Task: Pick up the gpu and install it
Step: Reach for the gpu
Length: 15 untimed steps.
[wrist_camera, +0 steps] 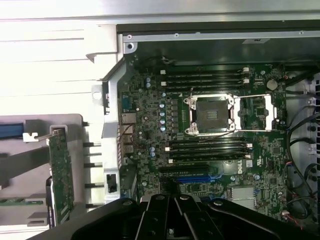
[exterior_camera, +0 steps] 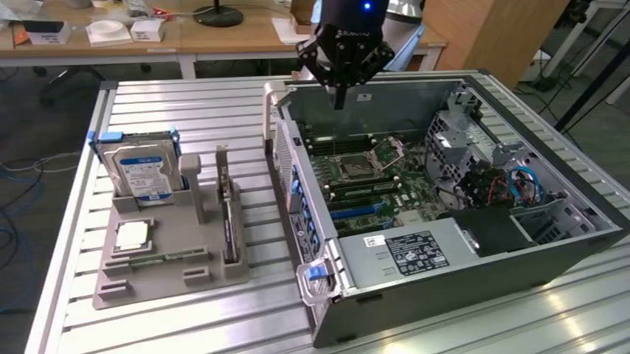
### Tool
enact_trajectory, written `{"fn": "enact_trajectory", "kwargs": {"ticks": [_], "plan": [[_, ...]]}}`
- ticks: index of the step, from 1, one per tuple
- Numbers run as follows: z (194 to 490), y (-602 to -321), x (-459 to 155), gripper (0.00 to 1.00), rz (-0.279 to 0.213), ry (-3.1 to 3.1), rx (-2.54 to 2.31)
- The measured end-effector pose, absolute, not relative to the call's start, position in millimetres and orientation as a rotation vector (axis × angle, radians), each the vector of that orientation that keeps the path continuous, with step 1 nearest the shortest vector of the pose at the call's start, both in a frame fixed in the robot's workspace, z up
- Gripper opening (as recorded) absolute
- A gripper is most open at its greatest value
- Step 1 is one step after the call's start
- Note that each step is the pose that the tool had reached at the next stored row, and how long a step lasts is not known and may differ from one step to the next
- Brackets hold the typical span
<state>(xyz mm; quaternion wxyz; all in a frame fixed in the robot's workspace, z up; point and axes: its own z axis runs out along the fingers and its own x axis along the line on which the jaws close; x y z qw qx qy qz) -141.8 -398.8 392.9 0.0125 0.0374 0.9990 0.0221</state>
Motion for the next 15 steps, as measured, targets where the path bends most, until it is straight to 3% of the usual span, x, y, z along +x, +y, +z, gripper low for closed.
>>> {"fn": "enact_trajectory", "kwargs": {"ticks": [15], "plan": [[392.1, -398.7, -177.8, 0.11, 0.069, 3.114, 0.117]]}}
